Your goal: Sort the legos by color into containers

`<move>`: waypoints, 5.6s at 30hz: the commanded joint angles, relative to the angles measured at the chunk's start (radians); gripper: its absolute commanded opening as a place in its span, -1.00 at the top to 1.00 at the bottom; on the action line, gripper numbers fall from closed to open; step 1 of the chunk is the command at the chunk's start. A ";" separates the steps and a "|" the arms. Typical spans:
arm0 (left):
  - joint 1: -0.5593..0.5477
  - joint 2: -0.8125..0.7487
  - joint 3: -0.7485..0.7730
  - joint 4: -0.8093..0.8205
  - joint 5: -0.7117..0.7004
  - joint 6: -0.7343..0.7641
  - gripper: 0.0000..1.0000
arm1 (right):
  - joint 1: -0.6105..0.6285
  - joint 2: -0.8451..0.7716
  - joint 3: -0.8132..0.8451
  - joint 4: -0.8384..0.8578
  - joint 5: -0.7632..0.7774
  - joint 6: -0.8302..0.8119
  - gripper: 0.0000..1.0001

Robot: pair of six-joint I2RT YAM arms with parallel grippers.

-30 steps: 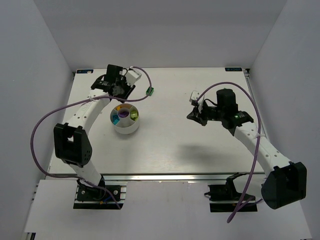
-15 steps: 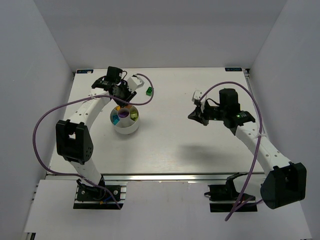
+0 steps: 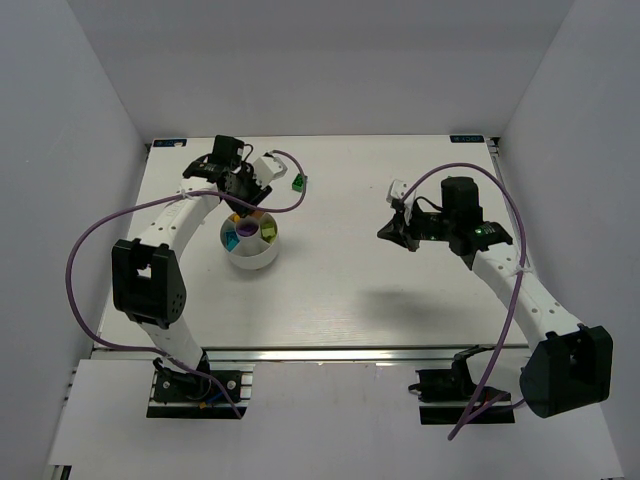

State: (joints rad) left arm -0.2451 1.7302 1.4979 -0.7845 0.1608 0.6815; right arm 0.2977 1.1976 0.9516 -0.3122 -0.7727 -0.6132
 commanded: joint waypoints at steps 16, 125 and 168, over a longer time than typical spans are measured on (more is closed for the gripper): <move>0.003 -0.070 0.031 0.042 -0.107 -0.057 -0.74 | -0.022 -0.004 -0.011 0.005 -0.046 -0.002 0.86; -0.181 0.747 0.601 0.453 -0.466 -0.882 -0.17 | -0.186 0.062 -0.019 0.074 -0.004 0.136 0.85; -0.181 0.059 0.129 0.357 0.120 -0.642 1.00 | -0.227 0.051 -0.024 0.076 -0.046 0.158 0.85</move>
State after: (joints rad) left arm -0.4255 1.9812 1.6955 -0.3641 0.1585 -0.0463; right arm 0.0784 1.2652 0.9329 -0.2584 -0.7914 -0.4717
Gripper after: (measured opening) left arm 0.383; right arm 0.078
